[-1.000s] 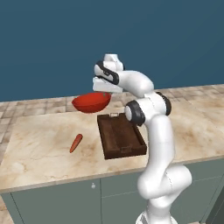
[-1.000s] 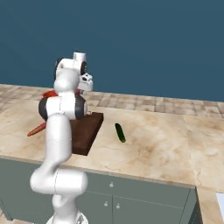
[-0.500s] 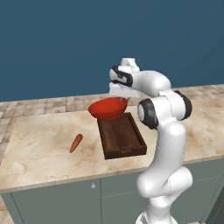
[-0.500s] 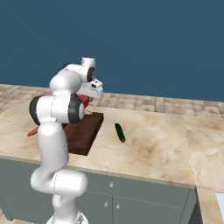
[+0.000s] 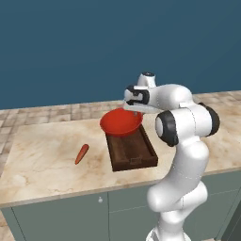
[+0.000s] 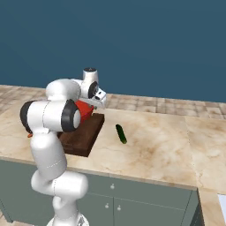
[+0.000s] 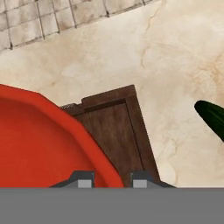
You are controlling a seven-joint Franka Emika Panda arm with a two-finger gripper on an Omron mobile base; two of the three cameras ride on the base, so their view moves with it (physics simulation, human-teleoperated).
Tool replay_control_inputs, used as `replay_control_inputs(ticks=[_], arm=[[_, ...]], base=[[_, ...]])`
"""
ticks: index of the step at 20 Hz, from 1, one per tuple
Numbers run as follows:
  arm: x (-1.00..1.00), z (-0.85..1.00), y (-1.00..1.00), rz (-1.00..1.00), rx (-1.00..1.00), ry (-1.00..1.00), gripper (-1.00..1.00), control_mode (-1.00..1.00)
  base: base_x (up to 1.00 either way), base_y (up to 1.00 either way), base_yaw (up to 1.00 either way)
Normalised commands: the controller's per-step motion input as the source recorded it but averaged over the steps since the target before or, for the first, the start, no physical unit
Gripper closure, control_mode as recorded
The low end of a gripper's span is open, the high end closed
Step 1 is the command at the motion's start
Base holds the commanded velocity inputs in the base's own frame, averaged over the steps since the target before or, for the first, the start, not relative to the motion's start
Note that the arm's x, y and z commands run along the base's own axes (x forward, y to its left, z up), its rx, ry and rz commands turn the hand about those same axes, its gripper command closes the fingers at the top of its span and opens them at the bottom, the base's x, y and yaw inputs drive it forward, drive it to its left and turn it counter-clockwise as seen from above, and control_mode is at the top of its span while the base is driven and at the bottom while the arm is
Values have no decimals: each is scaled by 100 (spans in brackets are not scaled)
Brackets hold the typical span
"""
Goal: Place the two vegetables and bowl onto the tray for setting up a vegetable dip station.
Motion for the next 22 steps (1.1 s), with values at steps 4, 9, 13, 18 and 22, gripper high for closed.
replay_control_inputs(ticks=[4, 9, 13, 18, 22], arm=[[4, -26, -19, 0, 2, 0, 100, -100], [17, -15, -24, 0, 5, 0, 100, -100], [20, 0, -26, 0, 10, 3, 100, -100], [8, -3, -11, 0, 9, 7, 100, -100], [4, -8, 0, 0, 0, 7, 100, -100]], base=[[0, 0, 0], [0, 0, 0], [0, 0, 0], [0, 0, 0], [0, 0, 0]])
